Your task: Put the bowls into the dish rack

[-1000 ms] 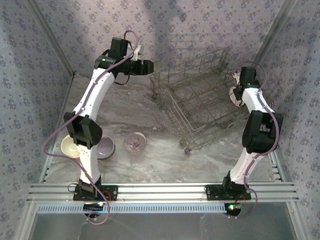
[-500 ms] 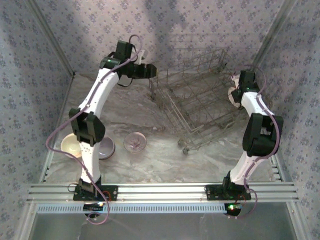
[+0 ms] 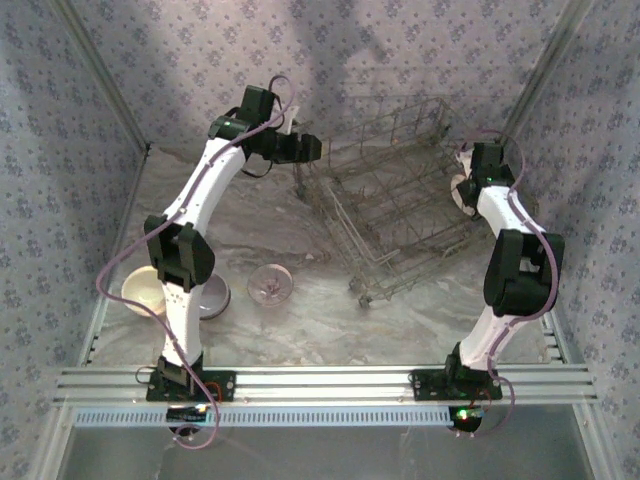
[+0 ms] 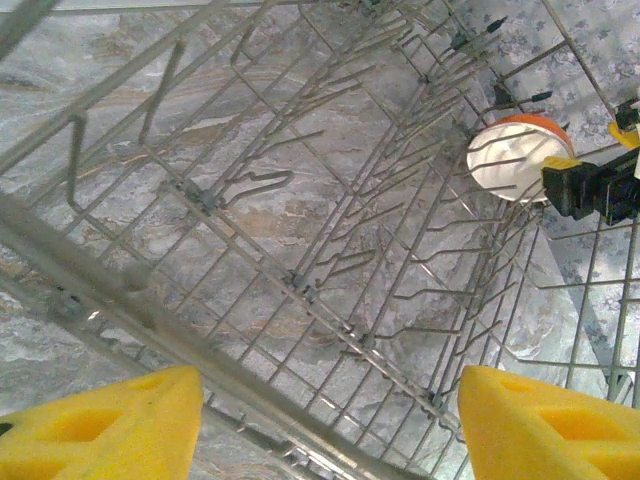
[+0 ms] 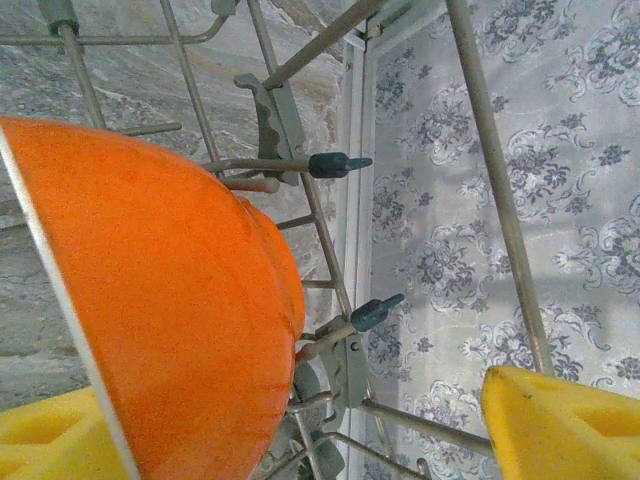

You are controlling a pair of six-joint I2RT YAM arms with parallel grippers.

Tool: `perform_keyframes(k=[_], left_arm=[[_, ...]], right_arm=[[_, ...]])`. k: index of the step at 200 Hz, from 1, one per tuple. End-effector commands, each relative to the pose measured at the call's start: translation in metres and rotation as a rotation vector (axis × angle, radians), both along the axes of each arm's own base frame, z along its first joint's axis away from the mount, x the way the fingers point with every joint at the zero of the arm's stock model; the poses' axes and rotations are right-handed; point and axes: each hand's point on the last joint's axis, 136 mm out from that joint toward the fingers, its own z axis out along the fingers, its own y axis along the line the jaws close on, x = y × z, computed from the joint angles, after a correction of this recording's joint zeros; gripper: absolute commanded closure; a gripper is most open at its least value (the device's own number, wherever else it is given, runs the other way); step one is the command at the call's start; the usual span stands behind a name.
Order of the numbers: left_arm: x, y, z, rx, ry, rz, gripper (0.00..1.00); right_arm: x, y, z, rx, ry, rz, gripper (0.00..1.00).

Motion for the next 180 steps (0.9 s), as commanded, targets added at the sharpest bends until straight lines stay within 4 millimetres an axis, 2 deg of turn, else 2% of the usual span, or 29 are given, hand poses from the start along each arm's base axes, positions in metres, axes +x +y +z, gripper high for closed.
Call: perform_keyframes(k=[1,51,79,119,148,180], left_arm=[[-0.003,-0.010,-0.009,-0.015,0.026,-0.035,0.32],[-0.004,-0.017,-0.017,-0.024,0.044,-0.059,0.32],[-0.006,-0.021,-0.024,-0.027,0.063,-0.071,0.33],[-0.009,-0.025,-0.024,-0.028,0.065,-0.084,0.33],[-0.010,-0.025,-0.024,-0.028,0.065,-0.088,0.33],[-0.010,-0.027,-0.024,-0.030,0.068,-0.090,0.33]], right_arm=[[-0.026,0.047,-0.048,0.080,0.184,0.138,0.15],[-0.022,0.052,-0.030,0.040,0.120,0.143,0.13],[-0.020,0.054,-0.025,0.027,0.109,0.139,0.11],[-0.022,0.053,-0.019,0.027,0.090,0.122,0.08],[-0.025,0.066,-0.017,0.078,0.078,0.167,0.01],[-0.024,0.073,-0.014,0.094,0.068,0.187,0.01]])
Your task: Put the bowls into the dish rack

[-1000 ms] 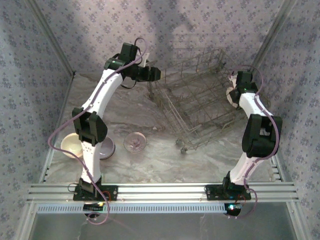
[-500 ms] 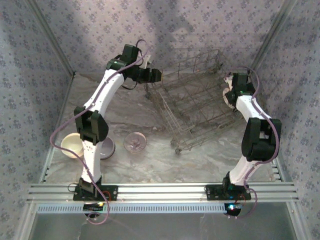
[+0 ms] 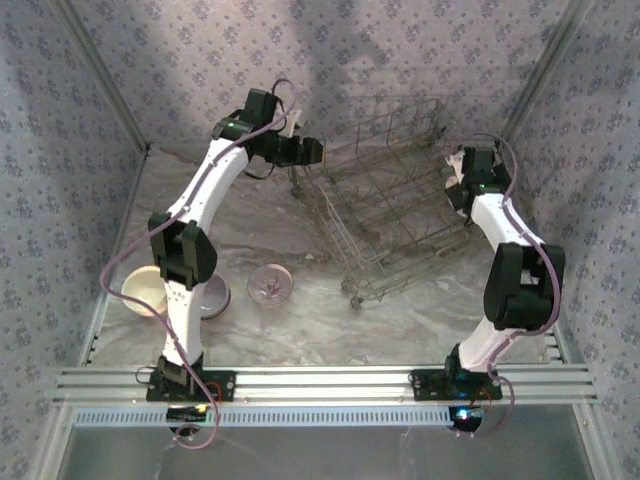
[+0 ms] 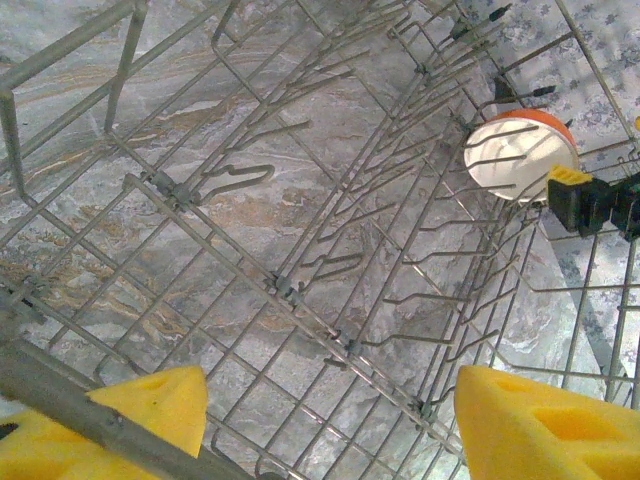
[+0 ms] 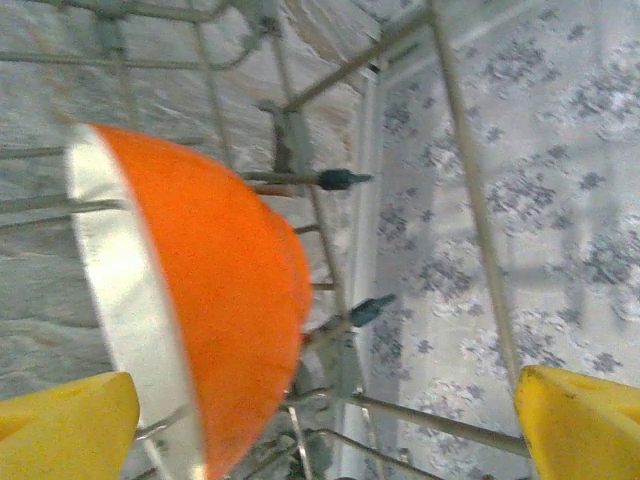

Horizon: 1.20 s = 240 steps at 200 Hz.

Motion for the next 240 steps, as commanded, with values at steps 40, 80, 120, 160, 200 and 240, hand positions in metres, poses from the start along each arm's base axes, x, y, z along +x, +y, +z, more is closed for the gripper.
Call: perform_keyframes(k=[40,80,120,160,200,240], left_arm=[[-0.011,-0.022,-0.009,-0.027,0.036,-0.074,0.33],[-0.010,-0.021,-0.005,-0.026,0.025,-0.067,0.33],[-0.011,-0.020,0.009,-0.025,-0.012,-0.056,0.32],[-0.013,-0.014,0.030,-0.021,-0.058,-0.028,0.31],[-0.021,0.000,0.055,-0.010,-0.107,0.024,0.30],[-0.037,0.015,0.079,-0.014,-0.144,0.060,0.29]], right_arm=[[-0.012,0.043,-0.018,0.100,0.072,0.117,0.01],[-0.011,0.042,0.007,0.102,0.012,0.101,0.01],[-0.012,0.046,0.039,0.116,-0.045,0.097,0.01],[-0.015,0.046,0.073,0.118,-0.079,0.066,0.01],[-0.013,0.059,0.118,0.184,-0.147,0.062,0.01],[0.000,0.082,0.144,0.236,-0.191,0.086,0.01]])
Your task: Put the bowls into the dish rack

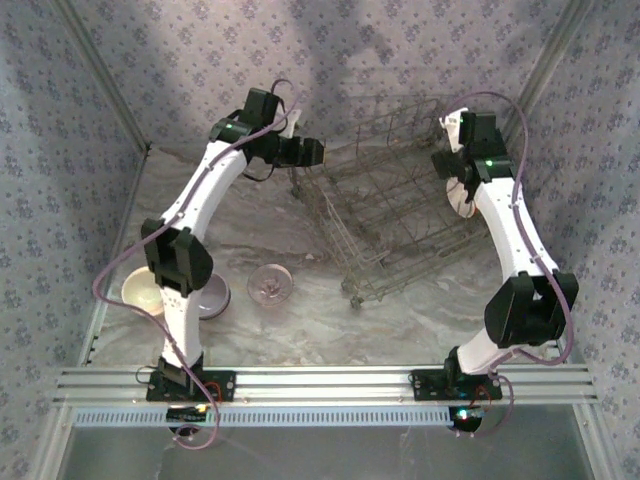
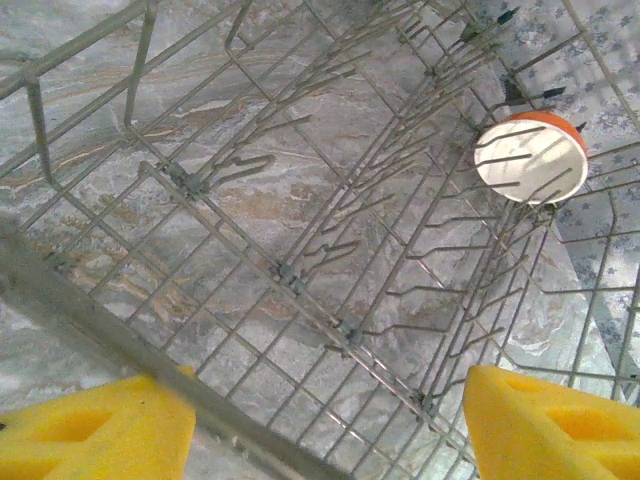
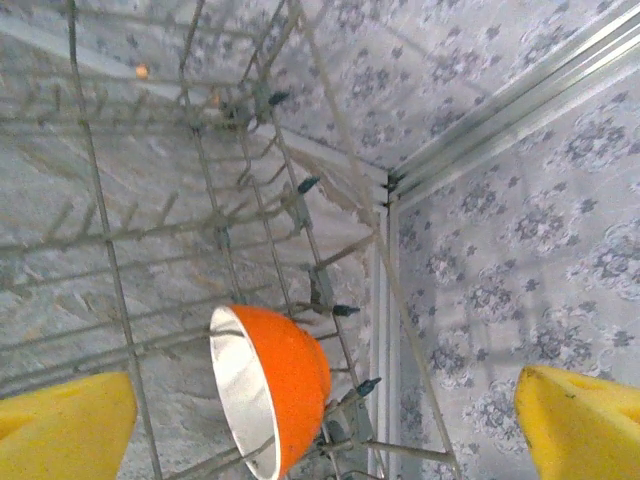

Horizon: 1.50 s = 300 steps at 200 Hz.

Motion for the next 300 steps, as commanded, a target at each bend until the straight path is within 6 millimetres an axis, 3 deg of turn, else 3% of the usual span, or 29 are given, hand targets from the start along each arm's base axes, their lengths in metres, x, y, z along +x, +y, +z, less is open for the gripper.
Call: perform_keyframes(k=[1,52,73,102,127,158,204,244,300], left_arm=[[-0.020,0.008,0.058,-0.052,-0.109,0.010,0.29],[-0.042,0.054,0.072,-0.085,-0.097,0.129,0.29],[-0.062,0.082,0.042,-0.036,0.012,0.190,0.29],[-0.104,0.125,-0.029,0.084,0.229,0.279,0.31],[-0.147,0.141,-0.086,0.182,0.407,0.285,0.34],[-0.187,0.146,-0.140,0.260,0.567,0.266,0.36],[-0.209,0.144,-0.186,0.412,0.681,0.191,0.37],[-0.208,0.144,-0.210,0.499,0.727,0.172,0.37],[-0.205,0.140,-0.221,0.539,0.743,0.150,0.41]], right_arm=[[0.001,0.016,0.011,0.053,0.001,0.007,0.01],[0.013,0.052,0.017,0.101,0.014,0.084,0.01],[0.018,0.064,0.019,0.120,0.009,0.110,0.01],[0.022,0.076,0.022,0.159,0.011,0.151,0.01],[0.026,0.083,0.019,0.169,0.021,0.169,0.01],[0.034,0.089,0.020,0.166,0.019,0.184,0.01],[0.039,0.091,0.020,0.148,0.022,0.194,0.01],[0.037,0.087,0.014,0.122,0.042,0.188,0.01],[0.037,0.082,0.010,0.110,0.052,0.176,0.01]])
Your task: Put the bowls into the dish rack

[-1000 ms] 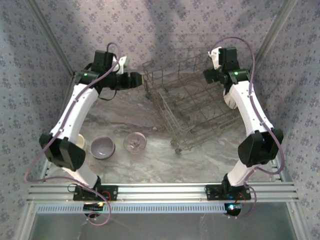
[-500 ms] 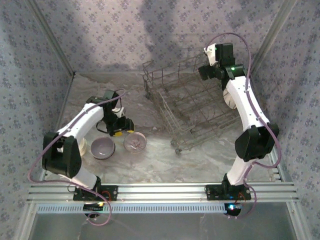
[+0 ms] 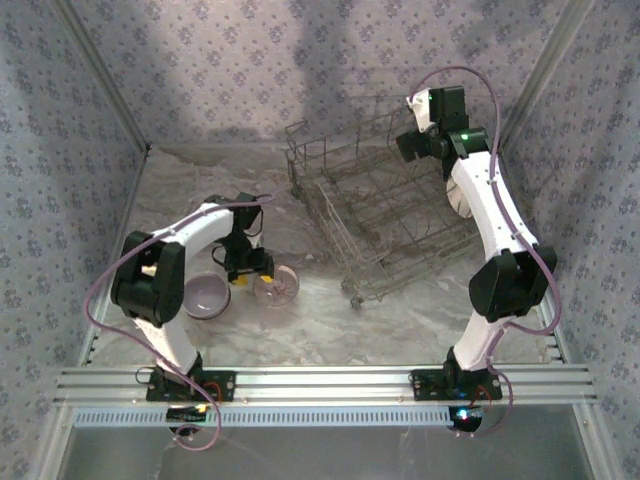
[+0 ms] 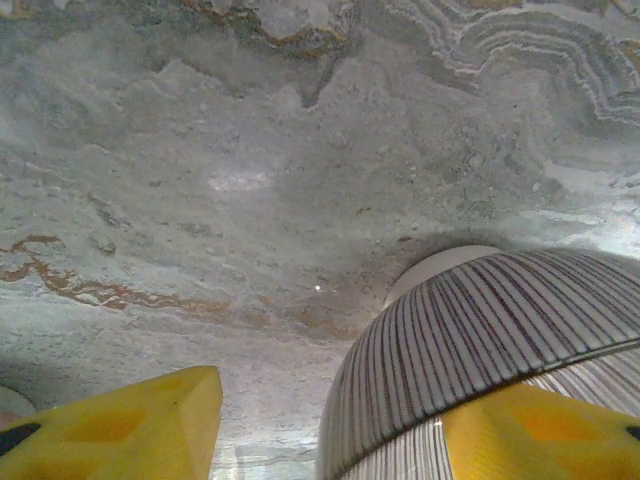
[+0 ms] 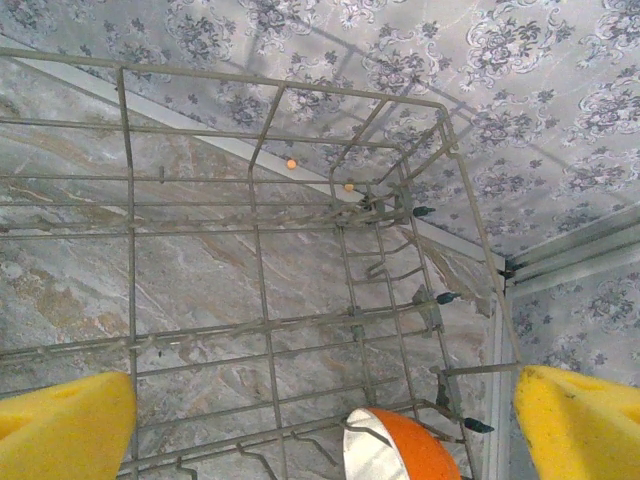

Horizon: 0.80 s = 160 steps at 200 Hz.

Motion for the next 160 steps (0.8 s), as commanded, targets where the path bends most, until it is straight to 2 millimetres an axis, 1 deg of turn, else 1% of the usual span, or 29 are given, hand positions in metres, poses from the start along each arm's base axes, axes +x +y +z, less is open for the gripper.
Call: perform_keyframes(k=[1,41,57,85,119,160], left_arm=[[0.001,-0.002,0.003,0.012,0.004,-0.029,0.41],[0.000,-0.013,-0.001,-0.032,0.021,-0.037,0.53],[-0.004,-0.016,-0.005,-0.047,0.038,-0.036,0.64],[-0.003,-0.018,-0.003,-0.060,0.028,-0.037,0.77],[0.005,-0.024,0.009,-0.091,-0.012,-0.044,0.91],[0.021,-0.030,0.033,-0.117,-0.094,-0.053,0.98]], right_arm=[[0.000,-0.004,-0.002,-0.020,0.013,-0.007,0.01],[0.000,-0.007,-0.004,-0.023,0.017,-0.016,0.01],[0.000,-0.007,-0.005,-0.020,0.018,-0.018,0.01],[0.000,-0.007,-0.008,-0.018,0.026,-0.023,0.01],[-0.001,-0.008,-0.010,-0.015,0.029,-0.026,0.01],[-0.001,-0.008,-0.007,-0.010,0.020,-0.029,0.01]])
